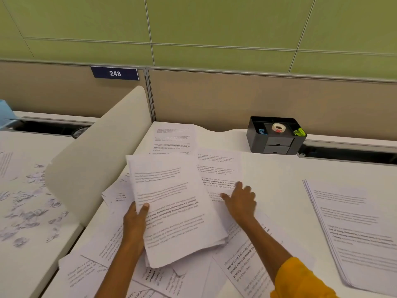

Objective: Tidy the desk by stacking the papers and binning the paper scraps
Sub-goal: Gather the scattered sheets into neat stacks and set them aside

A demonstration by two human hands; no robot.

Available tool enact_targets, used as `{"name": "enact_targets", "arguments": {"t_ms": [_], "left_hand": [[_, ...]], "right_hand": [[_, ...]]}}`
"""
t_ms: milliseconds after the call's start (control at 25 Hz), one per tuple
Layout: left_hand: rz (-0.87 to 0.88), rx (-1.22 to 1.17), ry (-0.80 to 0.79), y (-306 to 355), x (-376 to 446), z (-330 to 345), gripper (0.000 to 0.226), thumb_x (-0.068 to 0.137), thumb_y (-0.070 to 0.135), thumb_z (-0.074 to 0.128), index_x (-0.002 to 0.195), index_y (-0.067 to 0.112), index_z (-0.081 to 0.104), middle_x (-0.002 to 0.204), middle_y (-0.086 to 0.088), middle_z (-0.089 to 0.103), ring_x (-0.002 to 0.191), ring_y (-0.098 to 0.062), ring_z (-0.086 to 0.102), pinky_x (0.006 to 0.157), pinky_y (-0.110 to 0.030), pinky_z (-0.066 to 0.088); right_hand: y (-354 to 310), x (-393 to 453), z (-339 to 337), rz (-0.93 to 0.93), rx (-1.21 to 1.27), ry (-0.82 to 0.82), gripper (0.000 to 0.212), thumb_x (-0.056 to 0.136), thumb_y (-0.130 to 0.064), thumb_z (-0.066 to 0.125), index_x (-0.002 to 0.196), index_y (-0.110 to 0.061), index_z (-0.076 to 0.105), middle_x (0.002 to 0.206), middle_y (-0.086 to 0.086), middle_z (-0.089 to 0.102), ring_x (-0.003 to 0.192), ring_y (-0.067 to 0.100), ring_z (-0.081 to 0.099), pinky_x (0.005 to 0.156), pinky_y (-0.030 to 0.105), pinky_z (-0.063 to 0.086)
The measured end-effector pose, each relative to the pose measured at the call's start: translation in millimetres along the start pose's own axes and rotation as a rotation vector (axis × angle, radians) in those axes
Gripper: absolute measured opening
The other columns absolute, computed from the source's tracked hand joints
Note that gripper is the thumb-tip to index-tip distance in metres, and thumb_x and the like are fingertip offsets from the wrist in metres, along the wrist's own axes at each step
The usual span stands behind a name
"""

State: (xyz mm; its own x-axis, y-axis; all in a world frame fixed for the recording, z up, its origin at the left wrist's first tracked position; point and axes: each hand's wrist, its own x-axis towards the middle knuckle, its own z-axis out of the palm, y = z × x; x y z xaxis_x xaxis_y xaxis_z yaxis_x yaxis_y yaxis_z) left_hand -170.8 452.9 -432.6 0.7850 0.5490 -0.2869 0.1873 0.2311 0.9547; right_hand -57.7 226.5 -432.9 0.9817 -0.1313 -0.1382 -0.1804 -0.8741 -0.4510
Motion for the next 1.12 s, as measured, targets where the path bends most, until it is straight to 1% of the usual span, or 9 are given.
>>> {"name": "enact_targets", "arguments": {"t_ms": [120,240,360,520,760,880,960,1040,1120], "left_hand": [[-0.019,-0.017,0.036,-6,6,-15,0.029,0.096,0.018,0.050,0.125,0.017,0.053,0.109,-0.009,0.063,0.090,-0.025,0.062,0.081,-0.038,0.050],[-0.050,-0.002,0.042,-13,7,-14,0.027,0.096,0.017,0.050,0.123,0.016,0.053,0.108,-0.010,0.063,0.094,-0.029,0.062,0.083,-0.042,0.050],[-0.059,-0.004,0.043,-15,6,-10,0.021,0.096,0.016,0.050,0.117,0.017,0.055,0.108,-0.011,0.064,0.096,-0.031,0.062,0.082,-0.042,0.051],[-0.063,-0.022,0.039,-14,6,-8,0.021,0.097,0.015,0.048,0.117,0.016,0.055,0.103,-0.009,0.064,0.092,-0.029,0.062,0.075,-0.036,0.050],[-0.064,-0.030,0.039,-13,6,-9,0.024,0.097,0.013,0.048,0.120,0.013,0.054,0.095,-0.004,0.063,0.089,-0.028,0.061,0.074,-0.036,0.050],[-0.069,-0.037,0.040,-13,4,-9,0.025,0.096,0.013,0.048,0.121,0.013,0.054,0.098,-0.005,0.063,0.090,-0.027,0.061,0.078,-0.037,0.049],[-0.074,-0.037,0.040,-13,4,-8,0.025,0.096,0.013,0.048,0.121,0.012,0.055,0.102,-0.008,0.063,0.091,-0.027,0.061,0.078,-0.037,0.049],[-0.079,-0.037,0.038,-12,3,-8,0.024,0.096,0.013,0.048,0.119,0.013,0.055,0.104,-0.009,0.063,0.090,-0.027,0.061,0.076,-0.036,0.050],[-0.077,-0.038,0.044,-11,2,-8,0.021,0.096,0.013,0.048,0.116,0.015,0.055,0.099,-0.007,0.064,0.087,-0.025,0.062,0.071,-0.034,0.050]], "right_hand": [[4,1,-5,0.128,-0.200,-0.030,0.082,0.081,-0.054,0.063,0.138,-0.009,0.024,0.133,0.016,0.037,0.121,0.031,0.040,0.096,0.041,0.040],[-3,11,0,0.181,-0.055,-0.054,0.094,0.076,-0.041,0.075,0.143,-0.008,0.017,0.134,0.019,0.034,0.122,0.035,0.042,0.097,0.043,0.042],[-3,19,-5,0.263,0.110,-0.083,0.097,0.070,-0.034,0.082,0.140,-0.007,0.021,0.134,0.020,0.036,0.122,0.036,0.045,0.098,0.044,0.041],[8,23,-10,0.320,0.114,-0.098,0.080,0.068,-0.036,0.082,0.126,-0.007,0.035,0.130,0.015,0.048,0.124,0.032,0.044,0.100,0.043,0.037],[6,29,-13,0.357,0.126,-0.110,0.069,0.067,-0.035,0.084,0.122,-0.010,0.050,0.130,0.012,0.047,0.125,0.031,0.041,0.102,0.040,0.036],[10,31,-15,0.308,0.257,-0.069,0.048,0.069,-0.014,0.082,0.111,-0.007,0.059,0.122,0.014,0.056,0.114,0.032,0.052,0.090,0.033,0.043],[14,29,-17,0.248,0.384,-0.024,0.046,0.071,0.001,0.076,0.112,-0.006,0.055,0.116,0.017,0.060,0.101,0.032,0.058,0.080,0.029,0.042],[18,28,-18,0.245,0.499,0.020,0.051,0.072,0.003,0.074,0.117,-0.007,0.052,0.111,0.017,0.063,0.097,0.031,0.060,0.082,0.031,0.044],[21,30,-20,0.249,0.562,0.065,0.043,0.075,0.000,0.073,0.116,-0.007,0.060,0.108,0.015,0.067,0.098,0.031,0.061,0.088,0.034,0.046]]}}
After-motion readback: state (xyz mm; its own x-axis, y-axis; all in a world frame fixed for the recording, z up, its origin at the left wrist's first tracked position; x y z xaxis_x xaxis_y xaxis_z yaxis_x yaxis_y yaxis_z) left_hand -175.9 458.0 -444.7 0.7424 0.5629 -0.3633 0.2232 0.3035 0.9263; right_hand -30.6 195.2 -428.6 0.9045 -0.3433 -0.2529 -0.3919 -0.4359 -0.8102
